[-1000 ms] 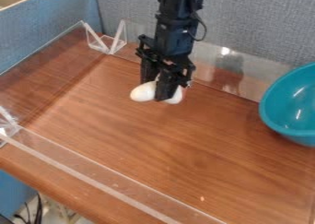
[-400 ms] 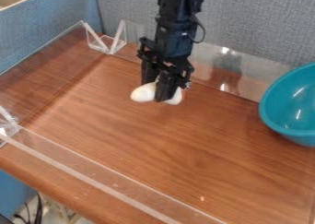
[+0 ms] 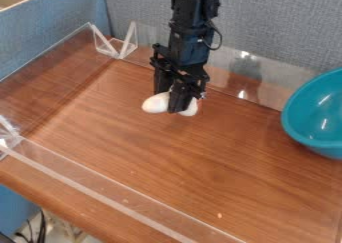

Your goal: Remove the mushroom from inside the blue bowl and put it on the table

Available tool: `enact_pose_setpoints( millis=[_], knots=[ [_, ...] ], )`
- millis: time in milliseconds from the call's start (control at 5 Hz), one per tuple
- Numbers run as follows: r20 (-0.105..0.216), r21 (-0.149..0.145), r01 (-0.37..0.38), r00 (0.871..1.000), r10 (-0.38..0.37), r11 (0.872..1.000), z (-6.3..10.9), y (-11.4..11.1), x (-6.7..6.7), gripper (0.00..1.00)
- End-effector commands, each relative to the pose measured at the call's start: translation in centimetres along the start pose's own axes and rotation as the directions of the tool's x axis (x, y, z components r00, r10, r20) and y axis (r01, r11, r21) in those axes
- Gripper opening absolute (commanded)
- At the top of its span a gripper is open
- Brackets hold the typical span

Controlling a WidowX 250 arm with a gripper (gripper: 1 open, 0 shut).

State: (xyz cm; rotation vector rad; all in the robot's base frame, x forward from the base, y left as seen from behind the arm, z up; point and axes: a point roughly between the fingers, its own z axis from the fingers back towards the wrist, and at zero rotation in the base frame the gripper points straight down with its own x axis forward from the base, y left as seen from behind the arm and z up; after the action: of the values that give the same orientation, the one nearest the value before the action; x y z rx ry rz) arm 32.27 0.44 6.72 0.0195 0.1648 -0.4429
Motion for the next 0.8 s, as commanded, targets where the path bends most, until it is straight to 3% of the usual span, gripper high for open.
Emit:
enact_pose_setpoints(
  millis=[0,600],
  knots=[
    [0.066,0.024,-0.012,0.998,0.011,1.0,1.77,0.81,0.4,0.0],
    [0.06,0.018,-0.002,0.998,0.001,1.0,1.25,1.24,0.43,0.0]
  ],
)
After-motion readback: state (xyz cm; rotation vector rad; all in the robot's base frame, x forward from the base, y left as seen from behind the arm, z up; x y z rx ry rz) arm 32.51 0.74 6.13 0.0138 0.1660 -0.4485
